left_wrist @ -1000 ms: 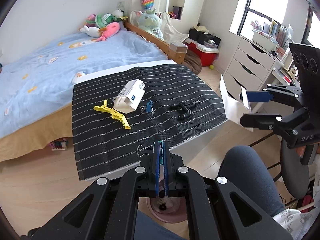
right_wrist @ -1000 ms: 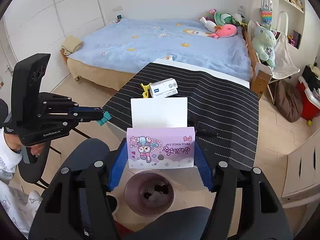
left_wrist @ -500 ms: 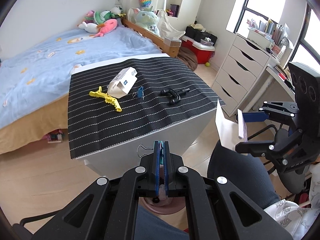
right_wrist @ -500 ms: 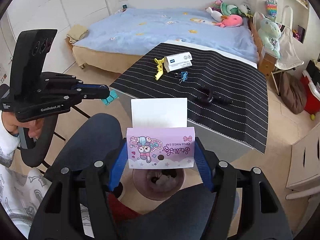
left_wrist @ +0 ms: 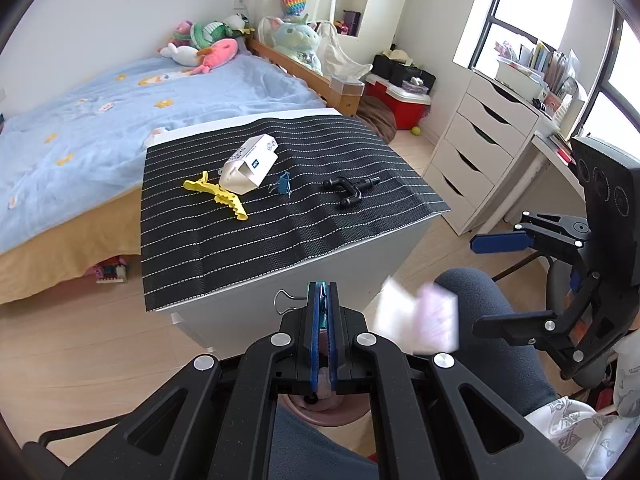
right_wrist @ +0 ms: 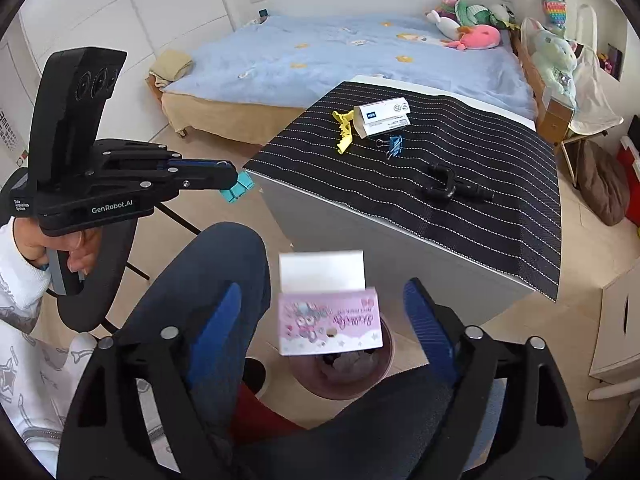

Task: Collect trash
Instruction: 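Carry the card over the bin and open the right tool while the left tool carries the teal clip there, then open the left tool over the pink bin to drop the teal clip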

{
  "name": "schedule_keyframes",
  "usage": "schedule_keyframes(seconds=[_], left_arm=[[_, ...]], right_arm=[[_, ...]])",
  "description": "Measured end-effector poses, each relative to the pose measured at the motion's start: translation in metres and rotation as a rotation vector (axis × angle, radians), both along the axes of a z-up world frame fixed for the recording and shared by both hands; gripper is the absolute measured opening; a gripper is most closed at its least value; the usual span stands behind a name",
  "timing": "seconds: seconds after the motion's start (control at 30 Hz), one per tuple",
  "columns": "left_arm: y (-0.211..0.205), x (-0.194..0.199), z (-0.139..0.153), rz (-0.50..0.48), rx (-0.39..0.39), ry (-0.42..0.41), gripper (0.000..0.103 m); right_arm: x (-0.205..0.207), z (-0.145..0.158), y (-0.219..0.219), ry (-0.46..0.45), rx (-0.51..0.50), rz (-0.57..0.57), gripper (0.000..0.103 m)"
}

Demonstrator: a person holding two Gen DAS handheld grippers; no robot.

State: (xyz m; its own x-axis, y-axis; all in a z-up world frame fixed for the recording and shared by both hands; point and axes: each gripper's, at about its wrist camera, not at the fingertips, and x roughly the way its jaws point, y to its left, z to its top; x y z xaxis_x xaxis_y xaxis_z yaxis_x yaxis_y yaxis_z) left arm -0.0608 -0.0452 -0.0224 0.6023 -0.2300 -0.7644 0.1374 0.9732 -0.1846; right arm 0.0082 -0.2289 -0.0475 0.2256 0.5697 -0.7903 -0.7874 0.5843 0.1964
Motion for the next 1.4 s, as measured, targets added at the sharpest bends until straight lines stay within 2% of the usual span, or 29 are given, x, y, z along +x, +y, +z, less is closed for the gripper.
schedule_keyframes(seconds=[0.27,0.67,1.33,1.4], left_arm=[[-0.006,0.0,-0.001,-0.021,-0.004,0.011,0.003],[-0.02,-0.002,0.001,-0.065,-0.009,0.01,0.003],[-0.05,-0.001,0.001,-0.161,0.025,0.016,0.003],[-0.052,-0.001,0.0,-0.168,0.022,0.019,0.011]], right_arm=[[0.004,0.001,-0.006,0.01,0.017,-0.045,0.097],[0.01,0.003,-0.017,0.021,0.011,-0.137,0.098],[0.018,0.019,-0.045,-0.018,0.049,-0.235,0.1],[0.019,0.018,-0.046,-0.016,0.052,-0.236,0.1]])
